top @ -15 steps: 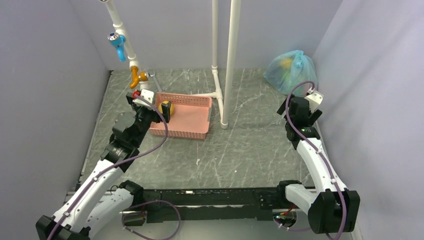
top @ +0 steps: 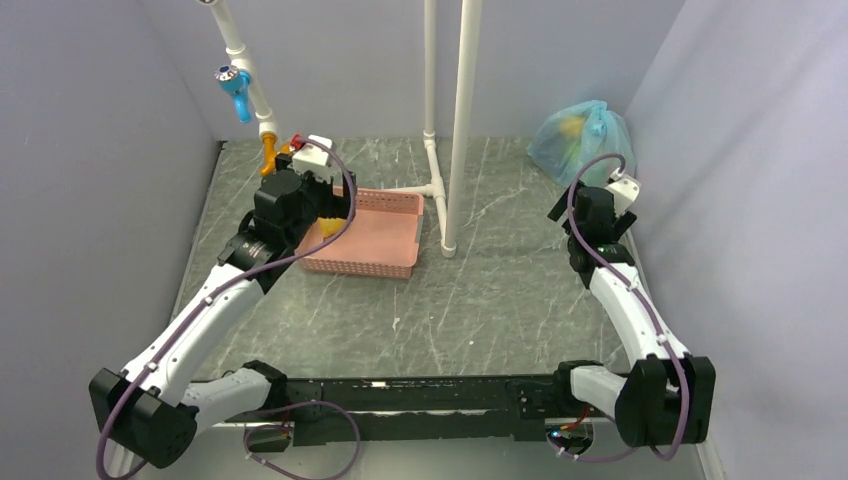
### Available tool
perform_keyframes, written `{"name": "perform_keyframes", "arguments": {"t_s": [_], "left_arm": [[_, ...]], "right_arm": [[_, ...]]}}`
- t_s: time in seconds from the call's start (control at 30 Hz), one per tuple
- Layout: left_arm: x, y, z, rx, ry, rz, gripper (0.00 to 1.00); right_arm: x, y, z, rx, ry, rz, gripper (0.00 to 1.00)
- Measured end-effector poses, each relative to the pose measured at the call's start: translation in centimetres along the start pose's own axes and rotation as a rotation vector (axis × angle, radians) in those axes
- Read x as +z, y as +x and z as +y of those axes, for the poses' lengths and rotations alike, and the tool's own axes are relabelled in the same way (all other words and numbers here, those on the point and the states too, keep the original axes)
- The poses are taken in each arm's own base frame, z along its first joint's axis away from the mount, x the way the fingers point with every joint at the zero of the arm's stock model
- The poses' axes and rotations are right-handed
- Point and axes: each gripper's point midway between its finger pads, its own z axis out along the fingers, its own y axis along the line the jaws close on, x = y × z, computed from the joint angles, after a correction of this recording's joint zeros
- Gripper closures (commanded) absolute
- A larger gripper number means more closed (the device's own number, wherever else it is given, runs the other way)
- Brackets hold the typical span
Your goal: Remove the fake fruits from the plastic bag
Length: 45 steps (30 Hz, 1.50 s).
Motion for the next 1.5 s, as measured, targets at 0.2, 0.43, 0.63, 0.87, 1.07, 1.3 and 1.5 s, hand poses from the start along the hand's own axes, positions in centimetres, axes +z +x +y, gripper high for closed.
{"name": "perform_keyframes", "arguments": {"t_s": [0.2, 0.43, 0.63, 0.87, 1.07, 1.3, 1.5], "left_arm": [[-1.4, 2.9, 0.1, 0.089, 0.001, -0.022, 0.01], [-4.3, 3.1, -1.9, 0.239, 0.095, -0.070, 0.01], [-4.4, 2.1, -2.7, 0.280, 0.125, -0.081, 0.01], [-4.3, 2.6, -2.5, 0.305, 0.119, -0.064, 0.01], [-3.7, 3.3, -2.4, 0.315, 0.108, -0.037, 0.01], [-3.2, 3.9, -2.7, 0.318, 0.122, -0.016, 0.01], [-2.9, 4.4, -3.1, 0.320, 0.146, 0.004, 0.01]], "right_arm": [[1.9, 0.2, 0.9, 0.007, 0.009, 0.026, 0.00], [4.5, -1.2, 2.2, 0.077, 0.013, 0.005, 0.00], [8.8, -1.0, 2.1, 0.129, 0.059, 0.009, 0.00], [14.1, -2.2, 3.2, 0.131, 0.104, 0.000, 0.00], [18.8, -4.7, 4.6, 0.082, 0.124, -0.044, 0.06], [22.8, -5.8, 5.8, -0.002, 0.139, -0.063, 0.10], [24.5, -7.4, 6.3, -0.027, 0.171, -0.071, 0.17]]}}
